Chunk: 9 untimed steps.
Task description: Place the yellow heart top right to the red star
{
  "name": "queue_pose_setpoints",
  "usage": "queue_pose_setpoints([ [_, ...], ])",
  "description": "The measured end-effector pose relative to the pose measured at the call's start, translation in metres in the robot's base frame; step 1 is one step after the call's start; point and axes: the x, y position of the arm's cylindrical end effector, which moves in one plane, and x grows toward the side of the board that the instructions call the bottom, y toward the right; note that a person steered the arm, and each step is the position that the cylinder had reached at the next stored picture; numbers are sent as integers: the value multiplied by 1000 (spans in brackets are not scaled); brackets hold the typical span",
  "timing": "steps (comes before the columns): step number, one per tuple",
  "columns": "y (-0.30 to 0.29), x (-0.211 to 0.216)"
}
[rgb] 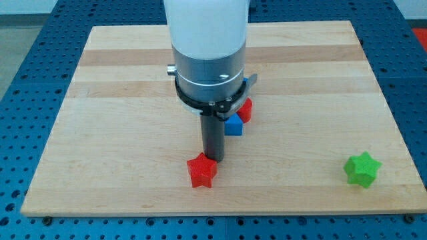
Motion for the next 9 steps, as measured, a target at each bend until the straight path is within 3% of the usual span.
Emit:
queue_pose_setpoints([
  [2, -67, -13],
  [3, -65, -35],
  [6, 5, -63],
  [9, 33, -51],
])
